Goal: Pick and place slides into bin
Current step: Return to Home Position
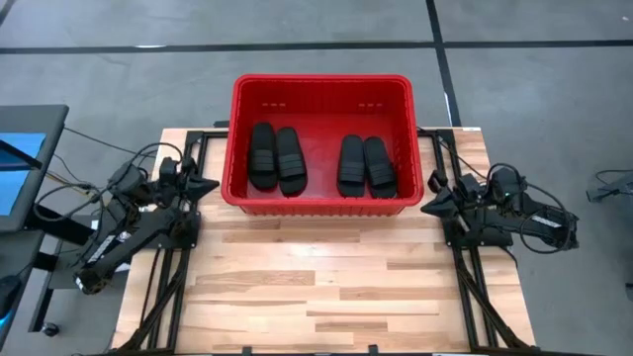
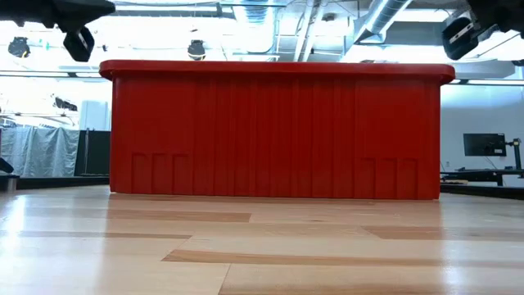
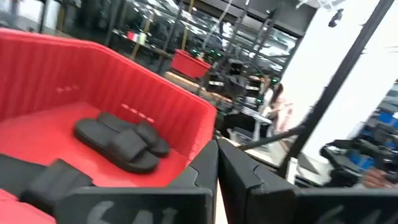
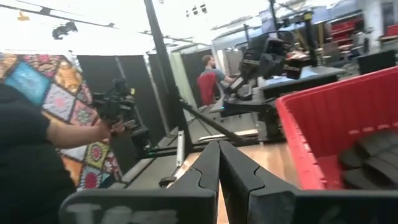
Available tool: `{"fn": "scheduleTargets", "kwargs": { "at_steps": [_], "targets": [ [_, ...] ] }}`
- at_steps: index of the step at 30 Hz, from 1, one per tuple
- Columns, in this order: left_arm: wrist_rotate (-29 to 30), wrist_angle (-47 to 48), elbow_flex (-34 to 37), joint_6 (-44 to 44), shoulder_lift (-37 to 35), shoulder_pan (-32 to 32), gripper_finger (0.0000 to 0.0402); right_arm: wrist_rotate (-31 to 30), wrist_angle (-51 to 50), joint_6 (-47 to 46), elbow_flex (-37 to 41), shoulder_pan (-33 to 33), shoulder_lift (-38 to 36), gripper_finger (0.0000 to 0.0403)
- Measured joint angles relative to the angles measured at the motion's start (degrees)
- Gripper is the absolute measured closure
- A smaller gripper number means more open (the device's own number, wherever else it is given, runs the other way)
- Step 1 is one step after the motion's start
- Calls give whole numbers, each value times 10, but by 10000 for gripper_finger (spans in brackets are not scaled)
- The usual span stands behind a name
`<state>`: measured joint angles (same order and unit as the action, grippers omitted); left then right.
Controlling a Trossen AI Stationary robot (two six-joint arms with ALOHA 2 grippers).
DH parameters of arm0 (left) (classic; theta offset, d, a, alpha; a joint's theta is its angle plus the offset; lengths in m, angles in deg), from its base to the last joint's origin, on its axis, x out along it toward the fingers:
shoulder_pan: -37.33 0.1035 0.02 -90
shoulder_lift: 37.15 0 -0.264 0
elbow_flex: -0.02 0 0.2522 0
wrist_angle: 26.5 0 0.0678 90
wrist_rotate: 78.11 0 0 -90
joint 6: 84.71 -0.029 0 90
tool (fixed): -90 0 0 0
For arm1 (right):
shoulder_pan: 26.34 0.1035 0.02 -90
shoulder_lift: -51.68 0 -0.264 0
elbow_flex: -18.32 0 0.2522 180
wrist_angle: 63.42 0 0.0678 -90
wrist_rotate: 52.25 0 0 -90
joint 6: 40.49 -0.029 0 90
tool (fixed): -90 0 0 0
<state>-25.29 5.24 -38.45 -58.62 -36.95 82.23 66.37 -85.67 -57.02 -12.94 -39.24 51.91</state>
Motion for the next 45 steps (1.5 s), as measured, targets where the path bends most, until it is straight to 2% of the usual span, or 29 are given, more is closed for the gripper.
{"fn": "scheduleTargets", "kwargs": {
  "at_steps": [4,6,10,13,15,21,24,28,33,37,40,42,45],
  "targets": [
    [27,-16,1,20,0,-34,401,-1,14,3,0,32,0,403],
    [48,-62,13,39,0,-56,401,-2,31,3,0,51,0,403],
    [51,-200,70,67,0,-118,401,-20,99,-1,22,99,0,403],
    [77,-332,128,66,0,-187,401,-22,182,-21,67,141,0,403],
    [106,-378,158,52,0,-239,401,-32,226,-44,94,170,1,403],
    [202,-375,172,-16,11,-421,401,-41,322,-63,143,282,1,403],
    [274,-373,172,-57,24,-517,402,-63,307,-41,150,338,2,403],
    [401,-357,172,-86,71,-636,401,-79,255,1,153,393,2,403],
    [522,-354,172,-141,126,-744,401,-94,157,71,153,433,2,403],
    [617,-345,177,-164,134,-790,402,-94,83,107,153,450,2,403],
    [680,-353,209,-156,127,-803,401,-94,74,141,153,452,1,403],
    [690,-361,234,-123,121,-805,401,-95,66,161,153,450,1,403],
    [693,-323,240,-57,118,-805,401,-95,66,170,153,450,1,403]
  ]
}}
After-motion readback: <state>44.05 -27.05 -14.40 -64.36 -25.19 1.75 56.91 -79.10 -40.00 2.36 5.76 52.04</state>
